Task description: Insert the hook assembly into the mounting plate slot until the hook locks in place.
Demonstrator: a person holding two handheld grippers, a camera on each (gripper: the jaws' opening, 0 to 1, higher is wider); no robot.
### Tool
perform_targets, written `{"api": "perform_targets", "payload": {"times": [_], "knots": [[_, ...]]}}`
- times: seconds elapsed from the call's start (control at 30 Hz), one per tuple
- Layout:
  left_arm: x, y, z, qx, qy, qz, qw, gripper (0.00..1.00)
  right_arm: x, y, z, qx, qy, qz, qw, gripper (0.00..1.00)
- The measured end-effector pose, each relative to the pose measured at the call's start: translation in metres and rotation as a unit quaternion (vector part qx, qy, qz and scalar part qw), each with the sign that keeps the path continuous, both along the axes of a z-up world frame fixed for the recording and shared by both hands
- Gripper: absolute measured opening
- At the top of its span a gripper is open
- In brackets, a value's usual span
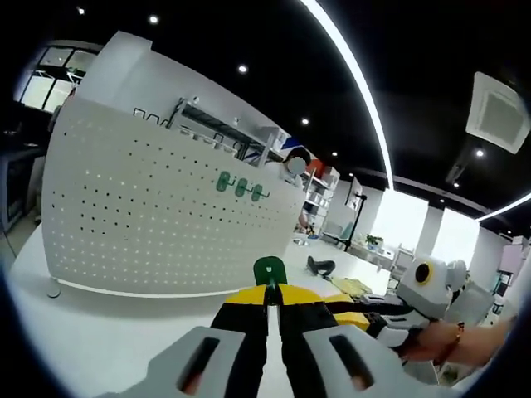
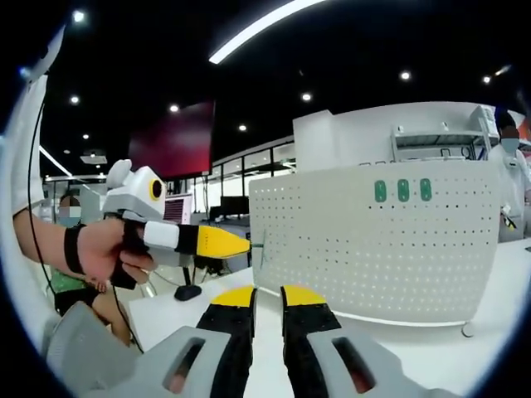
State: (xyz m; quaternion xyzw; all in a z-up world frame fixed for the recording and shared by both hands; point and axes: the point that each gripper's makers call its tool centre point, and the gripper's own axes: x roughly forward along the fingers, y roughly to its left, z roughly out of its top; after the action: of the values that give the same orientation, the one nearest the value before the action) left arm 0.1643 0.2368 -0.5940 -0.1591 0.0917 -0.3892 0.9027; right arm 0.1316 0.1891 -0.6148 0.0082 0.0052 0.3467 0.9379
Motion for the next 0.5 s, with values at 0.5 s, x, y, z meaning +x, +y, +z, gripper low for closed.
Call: {"api": "perform_targets", "payload": {"times": [0.5], "knots": [[0.02, -0.012, 0.009, 0.029, -0.025, 0.038, 0.9985, 0.03, -0.007, -0.031, 0.0, 0.004, 0.001, -0.001, 1.0, 0.12]]}}
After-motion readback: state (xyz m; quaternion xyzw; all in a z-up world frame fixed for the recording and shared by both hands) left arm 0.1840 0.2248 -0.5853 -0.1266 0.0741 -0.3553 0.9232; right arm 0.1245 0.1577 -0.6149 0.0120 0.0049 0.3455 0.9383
